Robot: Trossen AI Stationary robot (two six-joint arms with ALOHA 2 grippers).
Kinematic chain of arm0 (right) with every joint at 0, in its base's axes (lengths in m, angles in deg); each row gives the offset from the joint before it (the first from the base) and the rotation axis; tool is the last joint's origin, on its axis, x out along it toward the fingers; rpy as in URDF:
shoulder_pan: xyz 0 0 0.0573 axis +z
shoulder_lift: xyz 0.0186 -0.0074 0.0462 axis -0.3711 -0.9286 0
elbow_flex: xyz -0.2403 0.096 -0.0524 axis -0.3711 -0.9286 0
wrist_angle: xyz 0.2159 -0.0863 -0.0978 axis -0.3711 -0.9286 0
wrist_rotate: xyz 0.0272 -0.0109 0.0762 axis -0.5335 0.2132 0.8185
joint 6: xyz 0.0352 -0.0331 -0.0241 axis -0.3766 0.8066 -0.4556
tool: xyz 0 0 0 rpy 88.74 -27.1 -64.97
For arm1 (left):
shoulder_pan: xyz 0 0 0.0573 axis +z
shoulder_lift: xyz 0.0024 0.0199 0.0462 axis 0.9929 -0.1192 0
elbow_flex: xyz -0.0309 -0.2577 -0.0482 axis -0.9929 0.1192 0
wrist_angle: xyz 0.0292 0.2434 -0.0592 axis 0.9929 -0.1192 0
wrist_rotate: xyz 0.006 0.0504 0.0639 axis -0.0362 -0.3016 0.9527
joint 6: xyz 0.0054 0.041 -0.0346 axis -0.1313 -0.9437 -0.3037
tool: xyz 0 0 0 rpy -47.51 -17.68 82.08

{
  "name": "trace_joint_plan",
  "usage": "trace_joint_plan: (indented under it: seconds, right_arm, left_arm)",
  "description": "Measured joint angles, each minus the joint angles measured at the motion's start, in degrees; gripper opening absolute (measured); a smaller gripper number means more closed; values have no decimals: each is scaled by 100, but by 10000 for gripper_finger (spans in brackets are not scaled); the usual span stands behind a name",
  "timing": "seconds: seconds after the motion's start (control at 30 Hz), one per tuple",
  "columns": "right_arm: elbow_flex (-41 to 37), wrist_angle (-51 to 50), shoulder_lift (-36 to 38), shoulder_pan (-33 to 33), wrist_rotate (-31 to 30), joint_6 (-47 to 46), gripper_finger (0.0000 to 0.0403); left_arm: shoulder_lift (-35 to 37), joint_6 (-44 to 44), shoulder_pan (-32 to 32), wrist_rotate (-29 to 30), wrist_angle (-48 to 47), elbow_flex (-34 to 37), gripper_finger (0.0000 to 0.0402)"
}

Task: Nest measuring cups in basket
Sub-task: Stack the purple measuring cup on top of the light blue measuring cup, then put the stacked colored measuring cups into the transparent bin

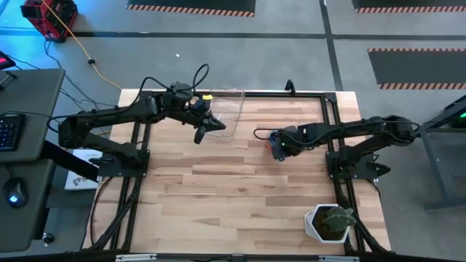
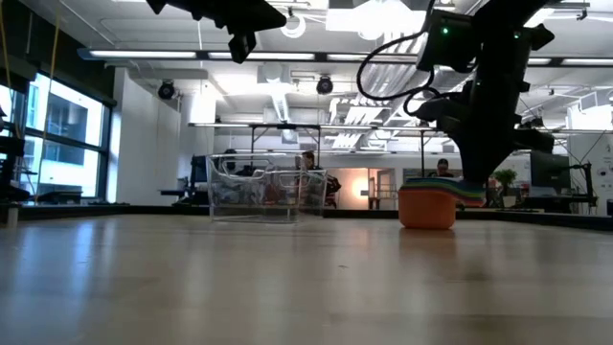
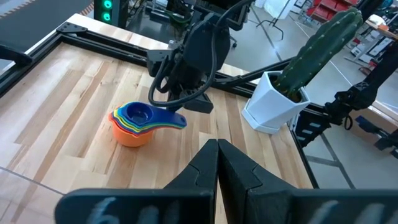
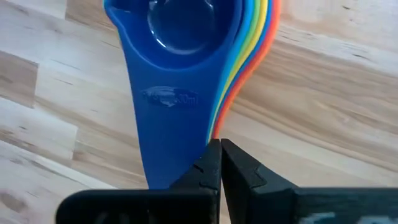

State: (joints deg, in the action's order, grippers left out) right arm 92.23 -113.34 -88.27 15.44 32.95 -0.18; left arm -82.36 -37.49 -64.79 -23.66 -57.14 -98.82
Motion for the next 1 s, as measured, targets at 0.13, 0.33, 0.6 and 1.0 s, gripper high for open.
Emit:
trace_joint_plan:
  seconds: [0.13, 0.33, 0.6, 1.0]
  right_arm:
    - [0, -183, 0, 0, -36, 29, 0]
    - [0, -1010, 375, -119, -136, 364, 0]
    - [-724, -423, 1448, -628, 76, 1010, 0]
    - [-3342, 3301, 3953, -892, 651, -984, 3]
  left_arm:
    - [0, -2, -2, 0, 0, -2, 0]
    - [0, -1, -2, -4, -4, -1, 0]
    - [0, 4, 0, -17, -33, 1, 0]
    - [0, 142, -2, 223, -45, -1, 0]
